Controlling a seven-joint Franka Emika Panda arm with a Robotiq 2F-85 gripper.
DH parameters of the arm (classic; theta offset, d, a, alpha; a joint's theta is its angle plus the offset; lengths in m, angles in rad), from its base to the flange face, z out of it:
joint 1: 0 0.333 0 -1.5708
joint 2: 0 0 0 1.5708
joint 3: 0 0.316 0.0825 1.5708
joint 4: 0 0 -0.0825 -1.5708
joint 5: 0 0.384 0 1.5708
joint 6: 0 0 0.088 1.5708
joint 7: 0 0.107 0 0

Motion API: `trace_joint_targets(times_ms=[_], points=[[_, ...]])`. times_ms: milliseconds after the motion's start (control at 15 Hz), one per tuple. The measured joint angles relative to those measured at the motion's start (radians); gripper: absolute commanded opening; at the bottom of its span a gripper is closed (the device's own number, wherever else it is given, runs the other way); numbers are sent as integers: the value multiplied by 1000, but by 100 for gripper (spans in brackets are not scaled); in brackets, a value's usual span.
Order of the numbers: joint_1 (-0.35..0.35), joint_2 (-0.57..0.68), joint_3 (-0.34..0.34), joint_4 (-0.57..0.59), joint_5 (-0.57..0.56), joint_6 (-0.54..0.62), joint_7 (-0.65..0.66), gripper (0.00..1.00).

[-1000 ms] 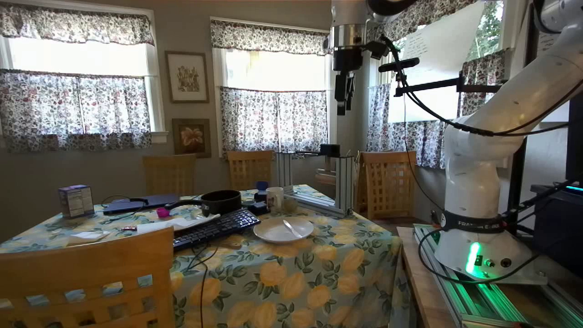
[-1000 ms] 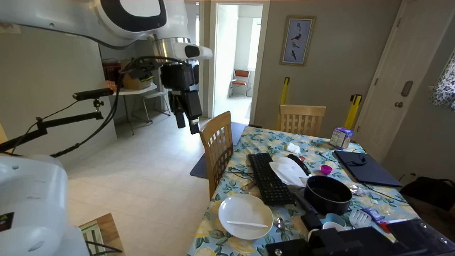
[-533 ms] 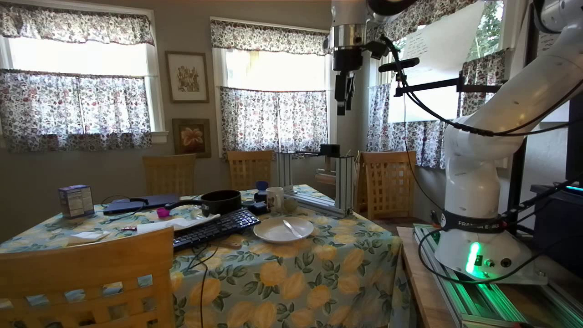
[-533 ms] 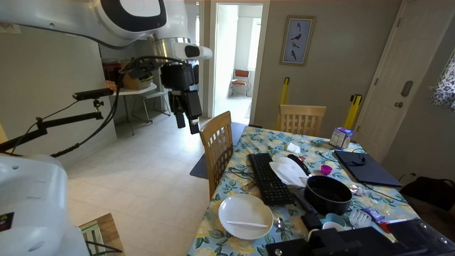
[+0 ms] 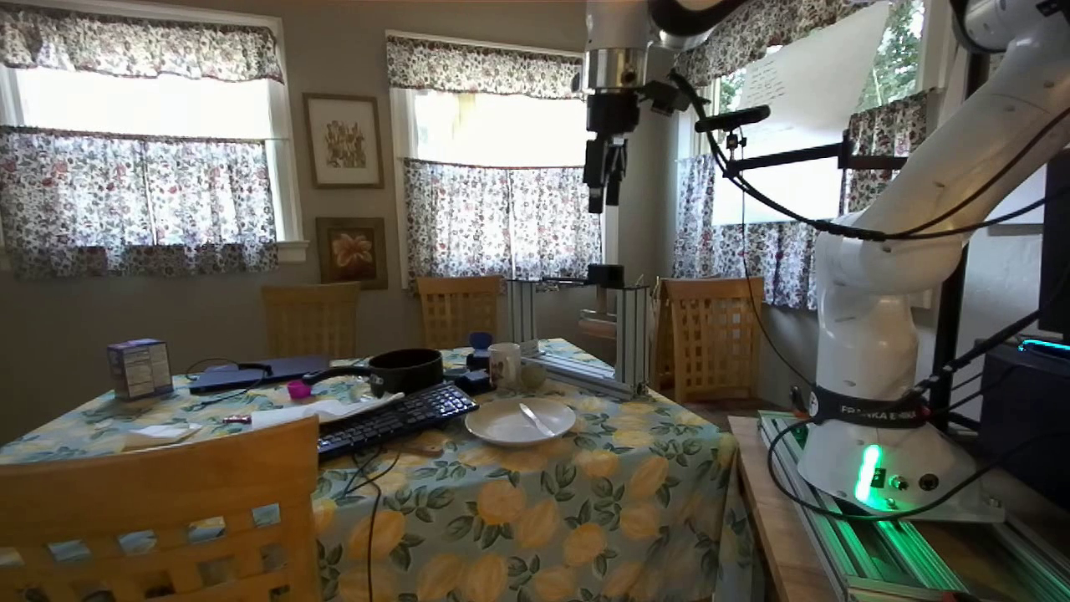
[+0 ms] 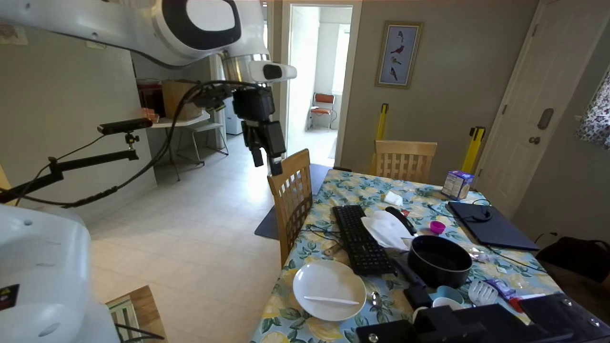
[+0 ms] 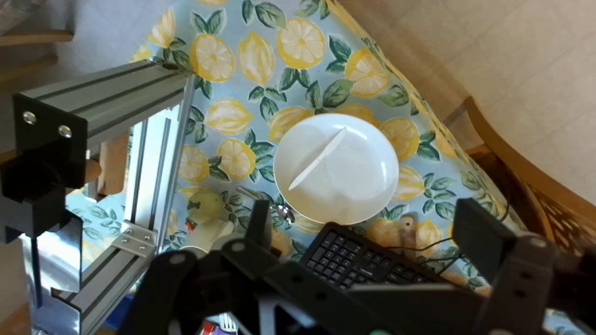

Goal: Move the mug forward slightly

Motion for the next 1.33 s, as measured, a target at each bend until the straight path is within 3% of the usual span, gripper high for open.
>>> trace_joint_targets(times_ms=[200, 667, 1067, 1333], points=[[-16, 169, 5, 86, 4, 78, 128, 100], [-47, 543, -16, 339, -7, 140, 482, 100], [-49, 643, -117, 361, -48, 284, 709, 100], [-50, 671, -166, 343, -143, 351, 791, 100]])
